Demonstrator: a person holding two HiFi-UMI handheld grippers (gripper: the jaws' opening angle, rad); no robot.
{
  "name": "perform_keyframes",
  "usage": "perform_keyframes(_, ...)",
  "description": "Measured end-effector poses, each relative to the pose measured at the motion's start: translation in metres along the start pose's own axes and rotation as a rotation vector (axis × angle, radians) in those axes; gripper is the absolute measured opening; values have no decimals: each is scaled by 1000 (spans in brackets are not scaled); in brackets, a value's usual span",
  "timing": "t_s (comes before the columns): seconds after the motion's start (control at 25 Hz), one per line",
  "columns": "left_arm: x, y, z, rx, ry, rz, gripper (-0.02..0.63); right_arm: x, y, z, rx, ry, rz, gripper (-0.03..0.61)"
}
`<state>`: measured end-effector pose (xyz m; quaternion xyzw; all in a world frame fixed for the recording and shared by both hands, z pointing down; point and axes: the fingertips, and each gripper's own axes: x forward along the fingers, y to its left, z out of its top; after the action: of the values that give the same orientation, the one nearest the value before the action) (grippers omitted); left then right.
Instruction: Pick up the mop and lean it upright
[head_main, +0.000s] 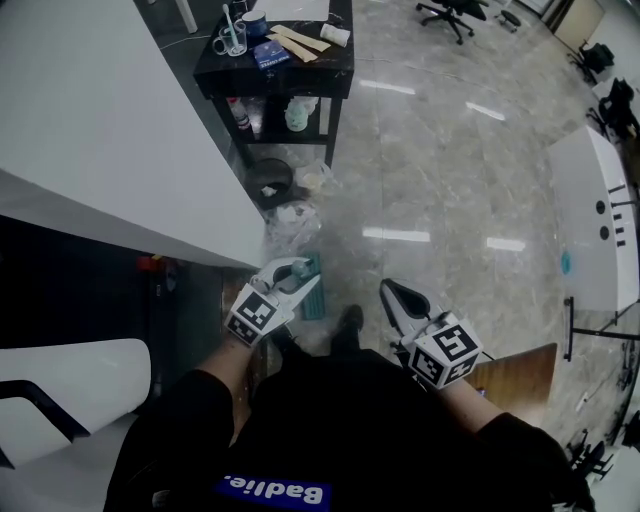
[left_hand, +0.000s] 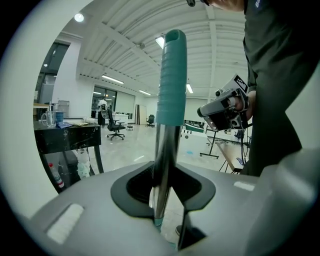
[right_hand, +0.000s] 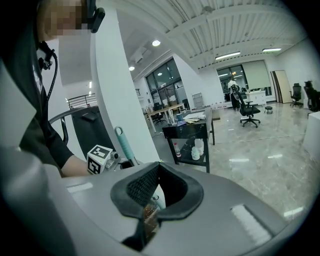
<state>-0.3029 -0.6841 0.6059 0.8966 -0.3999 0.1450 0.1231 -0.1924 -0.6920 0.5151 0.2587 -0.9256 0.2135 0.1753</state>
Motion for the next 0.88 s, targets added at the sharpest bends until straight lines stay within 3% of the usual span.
perform_keyframes(0.52,1,23,-38,74,83,-132,115,5,-4,-6,14,27,-16,6)
perform_keyframes(0.88,-15,67,-45,-125,17,37,140,12,-1,-6,5,37,-17,6)
